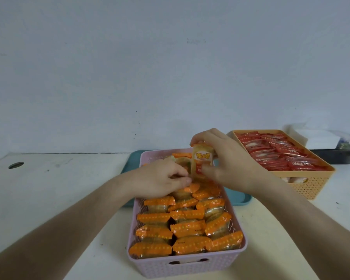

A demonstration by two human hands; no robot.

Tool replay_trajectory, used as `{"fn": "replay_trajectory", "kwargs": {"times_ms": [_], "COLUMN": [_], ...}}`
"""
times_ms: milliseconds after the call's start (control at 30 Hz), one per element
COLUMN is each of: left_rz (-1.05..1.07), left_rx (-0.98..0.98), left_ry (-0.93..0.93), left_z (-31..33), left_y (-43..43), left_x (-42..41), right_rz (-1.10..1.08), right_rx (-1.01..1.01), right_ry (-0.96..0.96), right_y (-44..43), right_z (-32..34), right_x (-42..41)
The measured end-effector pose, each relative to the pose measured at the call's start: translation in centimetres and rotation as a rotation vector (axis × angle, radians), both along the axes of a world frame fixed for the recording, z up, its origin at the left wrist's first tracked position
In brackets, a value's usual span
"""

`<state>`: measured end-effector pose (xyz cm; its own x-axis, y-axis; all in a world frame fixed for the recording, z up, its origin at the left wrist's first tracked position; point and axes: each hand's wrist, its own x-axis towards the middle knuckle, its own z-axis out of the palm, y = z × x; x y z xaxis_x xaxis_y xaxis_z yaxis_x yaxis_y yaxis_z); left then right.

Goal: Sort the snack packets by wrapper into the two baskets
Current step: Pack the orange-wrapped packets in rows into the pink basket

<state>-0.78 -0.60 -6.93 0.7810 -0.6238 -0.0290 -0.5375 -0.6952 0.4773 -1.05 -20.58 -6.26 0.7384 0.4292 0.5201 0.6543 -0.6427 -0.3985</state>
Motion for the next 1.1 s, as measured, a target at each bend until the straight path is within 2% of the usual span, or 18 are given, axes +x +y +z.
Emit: {"fn": "replay_trajectory", "kwargs": {"times_ms": [133,200,267,400,467,567,734,901,1001,1101], "left_rz": [0.109,0.189,0.188,0.011,-0.03,-0.09,-0.072,0.009,0.04,0.124], "left_rx": [-0.037,-0.094,-0.044,0.349,0.47,0.473,0.528,0.362,0.223,0.094], "left_ry": [0.085,-0.009,-0.126,-0.221,-0.255,-0.241,-0.254,-0.284,-0.371,-0.3], "left_z": [0.6,1.2,1.7,0.3,-1.1,-1.6,-1.9,-1.6,-0.7,0.2], "left_y": [0.2,0.0,-0.7,-2.5,-2.9,-3.2,-3.4,-3.0,-2.5,-1.5], "left_x": [1.1,2.1,3.2,5.0,6.2,7.1,7.9,6.6,5.3,4.0], "right_rz": [-0.121,-0.162,-0.118,-0.012,-0.022,-0.06,-0.043,0.002,-0.046,-0.092], "right_rx": [0.226,0.143,-0.001,-0.117,-0.224,-0.359,-0.345,-0.315,-0.407,-0.521], "right_ry": [-0.029,0.0,0.042,0.106,0.127,0.198,0.289,0.307,0.254,0.159], "right_y": [-0.7,-0.9,-0.7,0.0,0.0,0.0,-0.1,-0.2,-0.3,0.1], "right_z": [0.3,0.0,-0.6,-1.4,-1.4,-1.2,-0.2,0.0,0.0,-0.2], "right_x": [0.4,0.6,0.6,-0.1,-0.3,-0.3,0.3,-0.1,-0.4,-0.7]}}
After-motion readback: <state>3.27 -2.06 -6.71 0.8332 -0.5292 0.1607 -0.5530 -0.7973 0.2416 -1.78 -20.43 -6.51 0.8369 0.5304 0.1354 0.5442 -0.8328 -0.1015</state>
